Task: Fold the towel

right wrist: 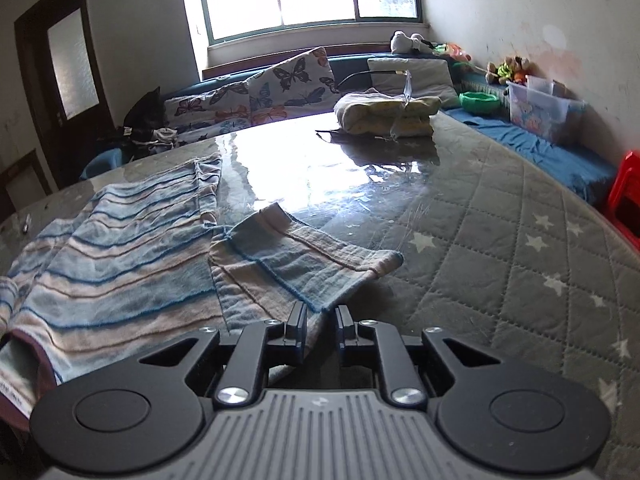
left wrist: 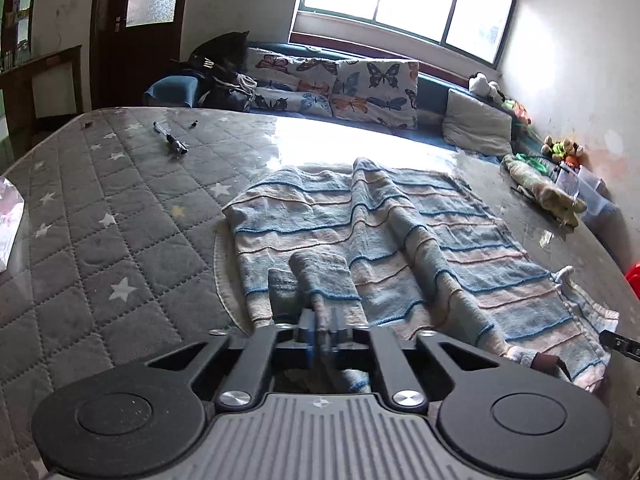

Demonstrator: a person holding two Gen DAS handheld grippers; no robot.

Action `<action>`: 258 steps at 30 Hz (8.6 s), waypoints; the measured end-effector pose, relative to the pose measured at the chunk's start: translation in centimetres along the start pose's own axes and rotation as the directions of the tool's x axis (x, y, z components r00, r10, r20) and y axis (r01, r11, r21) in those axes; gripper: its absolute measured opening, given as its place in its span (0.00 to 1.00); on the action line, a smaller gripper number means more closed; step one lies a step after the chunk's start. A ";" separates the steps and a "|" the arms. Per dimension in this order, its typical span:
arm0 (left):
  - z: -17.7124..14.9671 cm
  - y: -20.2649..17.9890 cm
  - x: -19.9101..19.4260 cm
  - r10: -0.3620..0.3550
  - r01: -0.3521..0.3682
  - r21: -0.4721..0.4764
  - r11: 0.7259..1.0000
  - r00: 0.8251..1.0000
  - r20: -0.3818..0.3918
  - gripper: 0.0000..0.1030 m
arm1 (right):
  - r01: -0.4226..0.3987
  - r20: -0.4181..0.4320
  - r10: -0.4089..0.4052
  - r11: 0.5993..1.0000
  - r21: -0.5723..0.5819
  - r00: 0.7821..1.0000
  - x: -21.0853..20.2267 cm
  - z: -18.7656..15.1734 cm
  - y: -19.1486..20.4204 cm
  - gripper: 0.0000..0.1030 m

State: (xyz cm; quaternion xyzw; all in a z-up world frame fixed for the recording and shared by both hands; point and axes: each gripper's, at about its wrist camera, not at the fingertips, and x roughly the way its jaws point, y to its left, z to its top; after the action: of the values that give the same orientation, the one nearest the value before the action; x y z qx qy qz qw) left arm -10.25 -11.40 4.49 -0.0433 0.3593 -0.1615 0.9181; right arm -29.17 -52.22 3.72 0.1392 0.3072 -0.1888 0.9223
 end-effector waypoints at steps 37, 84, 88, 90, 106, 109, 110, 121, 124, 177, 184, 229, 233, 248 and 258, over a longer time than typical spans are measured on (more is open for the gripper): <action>-6.2 13.4 -9.5 0.199 -0.195 -0.238 0.952 0.980 -0.006 0.03 | 0.072 -0.001 -0.072 0.996 -0.058 0.997 -7.8 -5.4 -0.5 0.04; 9.4 5.2 12.5 0.183 -0.182 0.048 0.982 0.983 -0.019 0.49 | -0.052 -0.013 0.050 0.986 -0.161 0.999 -0.1 -0.8 2.6 0.33; 9.9 5.3 14.7 0.163 -0.162 0.065 0.985 0.986 -0.024 0.49 | -0.053 -0.012 0.051 0.986 -0.158 0.999 -0.2 -0.9 2.5 0.34; 10.0 5.2 15.3 0.150 -0.149 0.073 0.986 0.988 -0.017 0.48 | -0.050 -0.009 0.049 0.987 -0.155 0.999 -0.2 -0.9 2.5 0.34; 6.0 -0.9 11.1 -0.254 0.260 0.294 0.920 0.965 -0.060 0.16 | -0.040 0.005 0.042 0.988 -0.147 0.999 -0.1 -0.9 2.5 0.36; 5.3 -2.0 10.7 -0.291 0.300 0.339 0.891 0.953 -0.078 0.19 | -0.041 0.005 0.042 0.988 -0.147 0.999 -0.1 -1.0 2.5 0.36; 5.3 -2.0 10.7 -0.284 0.290 0.338 0.895 0.956 -0.068 0.22 | -0.043 0.005 0.044 0.988 -0.146 0.999 -0.1 -1.0 2.5 0.36; 6.4 -0.9 10.8 -0.170 0.162 0.269 0.949 0.985 0.007 0.39 | -0.042 0.012 0.044 0.989 -0.140 0.999 -0.1 -1.0 2.4 0.37; 6.3 -0.8 11.7 -0.168 0.171 0.248 0.954 0.985 -0.031 0.39 | -0.041 0.013 0.043 0.989 -0.139 0.999 -0.1 -1.0 2.4 0.37; -3.7 -1.0 -0.3 0.005 -0.017 0.388 0.921 0.999 0.032 0.51 | -0.211 -0.026 0.213 0.925 -0.315 0.977 -4.2 -3.4 8.4 0.46; -7.2 -1.1 -2.3 0.013 -0.049 0.437 0.898 0.996 0.086 0.56 | -0.228 -0.059 0.222 0.904 -0.363 0.973 -5.4 -6.4 9.6 0.50; -8.1 -7.6 -3.8 -0.138 0.090 0.411 0.907 0.987 0.088 1.00 | -0.128 0.151 0.150 0.981 -0.142 0.977 -10.5 -2.4 2.9 0.07; -8.1 -7.2 -3.7 -0.132 0.087 0.395 0.914 0.988 0.086 1.00 | -0.222 0.109 0.246 0.956 -0.192 0.963 -9.8 -2.5 5.9 0.07; -7.3 -8.1 -3.1 -0.146 0.101 0.398 0.912 0.986 0.083 1.00 | -0.283 0.022 0.295 0.934 -0.220 0.955 -7.4 -2.9 7.3 0.14; -6.8 -12.5 -1.6 -0.191 0.147 0.462 0.875 0.980 0.051 1.00 | -0.190 -0.060 0.180 0.945 -0.265 0.982 -3.9 -3.2 4.5 0.13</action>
State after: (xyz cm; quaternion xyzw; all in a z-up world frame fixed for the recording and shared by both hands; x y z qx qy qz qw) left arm -19.25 -22.49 2.94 0.1346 0.2623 -0.3186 0.9009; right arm -31.76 -46.00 4.24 0.0439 0.3316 -0.0555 0.9408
